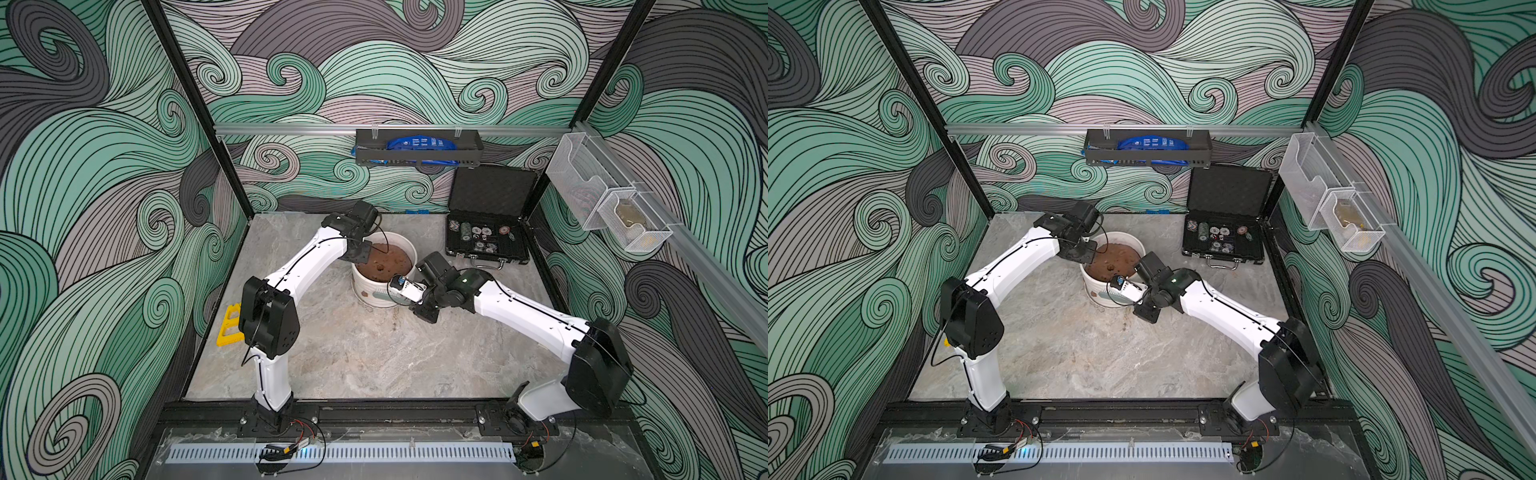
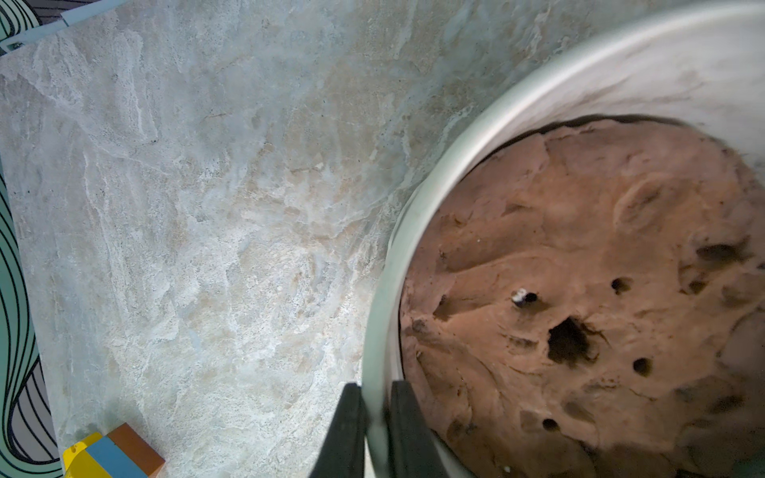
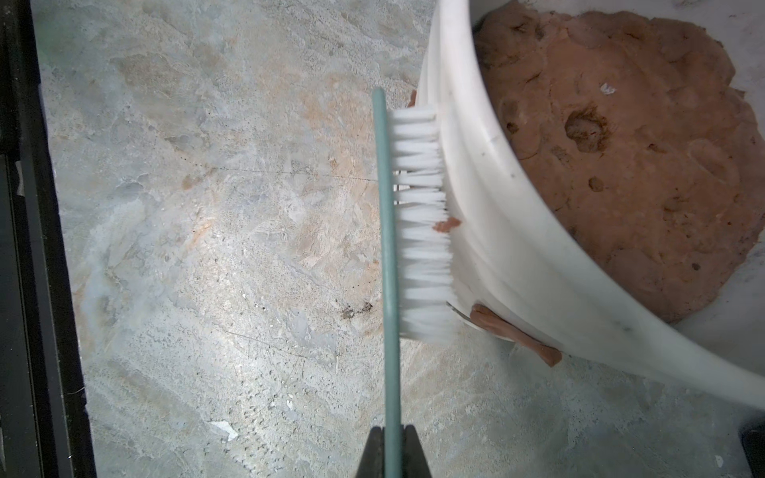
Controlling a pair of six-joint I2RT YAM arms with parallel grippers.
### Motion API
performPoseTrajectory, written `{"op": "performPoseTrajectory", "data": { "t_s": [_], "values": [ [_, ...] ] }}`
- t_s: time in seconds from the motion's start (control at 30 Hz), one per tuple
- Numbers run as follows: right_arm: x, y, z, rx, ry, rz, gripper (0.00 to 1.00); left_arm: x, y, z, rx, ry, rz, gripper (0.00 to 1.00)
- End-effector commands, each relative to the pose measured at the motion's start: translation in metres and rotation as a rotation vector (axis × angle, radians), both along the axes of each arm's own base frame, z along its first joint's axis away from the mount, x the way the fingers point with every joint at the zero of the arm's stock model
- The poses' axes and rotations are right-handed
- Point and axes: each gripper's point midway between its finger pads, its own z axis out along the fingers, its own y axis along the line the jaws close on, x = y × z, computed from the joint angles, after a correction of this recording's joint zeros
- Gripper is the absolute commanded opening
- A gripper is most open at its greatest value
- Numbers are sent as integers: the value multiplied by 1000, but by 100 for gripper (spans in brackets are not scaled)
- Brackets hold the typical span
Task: Scrub the dried mud off the ceramic pot
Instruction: Rotate the pot at the center of the board.
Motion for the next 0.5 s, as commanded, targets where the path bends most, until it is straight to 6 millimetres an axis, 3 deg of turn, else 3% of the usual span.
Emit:
{"op": "performPoseTrajectory", "data": {
  "t_s": [0.0,0.17,0.27,0.33,0.47],
  "values": [
    [-8,-10,-12,-23,38,-42,0,-21,0,-36,49,172,-89,6],
    [-34,-3,-11,-12,98,15,0,-19,-1,-35,48,163,-102,6],
    [-47,4,1,28,103,48,0,-17,-2,-36,49,165,-112,6],
    [-48,10,14,73,92,62,0,-15,-3,-36,48,162,-121,7],
    [-32,19,32,119,16,51,0,-11,-7,-35,35,156,-151,7]
  ]
}}
